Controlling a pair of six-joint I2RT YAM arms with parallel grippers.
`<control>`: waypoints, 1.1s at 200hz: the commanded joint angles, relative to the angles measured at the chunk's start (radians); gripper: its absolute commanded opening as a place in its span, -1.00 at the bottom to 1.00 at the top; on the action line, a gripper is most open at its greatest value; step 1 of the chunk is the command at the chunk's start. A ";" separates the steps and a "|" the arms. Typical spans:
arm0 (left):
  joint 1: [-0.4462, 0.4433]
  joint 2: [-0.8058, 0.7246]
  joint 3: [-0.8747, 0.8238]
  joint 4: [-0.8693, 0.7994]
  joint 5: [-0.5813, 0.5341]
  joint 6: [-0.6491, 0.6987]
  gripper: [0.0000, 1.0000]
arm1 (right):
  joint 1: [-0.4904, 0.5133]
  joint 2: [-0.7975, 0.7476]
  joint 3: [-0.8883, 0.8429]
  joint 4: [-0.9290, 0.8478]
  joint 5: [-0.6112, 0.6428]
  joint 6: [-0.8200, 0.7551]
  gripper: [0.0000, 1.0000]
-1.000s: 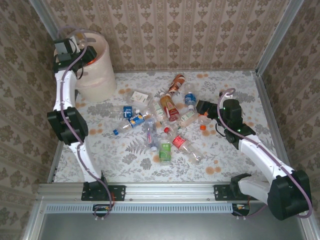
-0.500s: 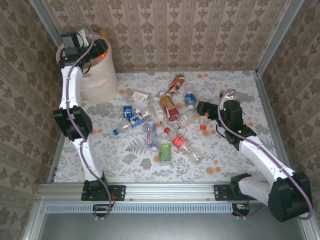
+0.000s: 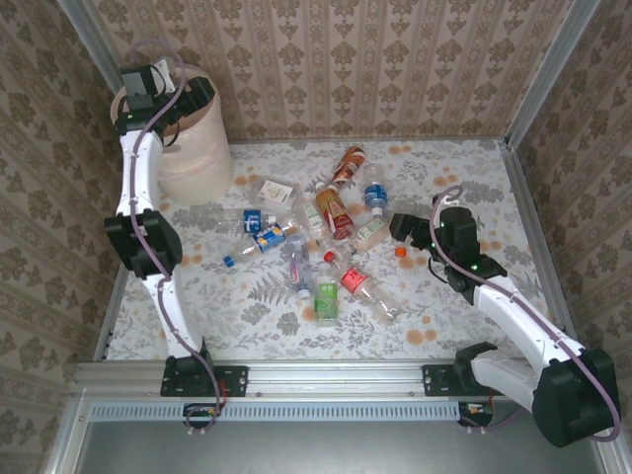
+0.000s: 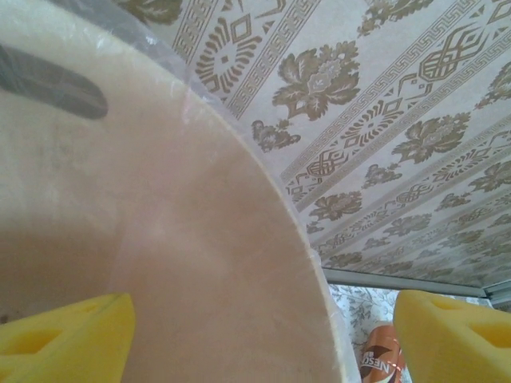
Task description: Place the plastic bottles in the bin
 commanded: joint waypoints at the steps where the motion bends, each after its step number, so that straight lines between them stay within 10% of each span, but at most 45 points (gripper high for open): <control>1: -0.001 -0.138 -0.062 0.046 0.019 -0.005 0.77 | 0.055 -0.026 -0.009 -0.118 -0.025 0.004 1.00; 86: -0.047 -0.445 -0.386 0.156 -0.027 -0.025 1.00 | 0.264 -0.003 -0.024 -0.299 0.185 0.107 1.00; 220: -0.155 -0.792 -0.948 0.355 0.036 -0.299 1.00 | 0.065 0.581 0.317 -0.244 0.246 0.119 0.61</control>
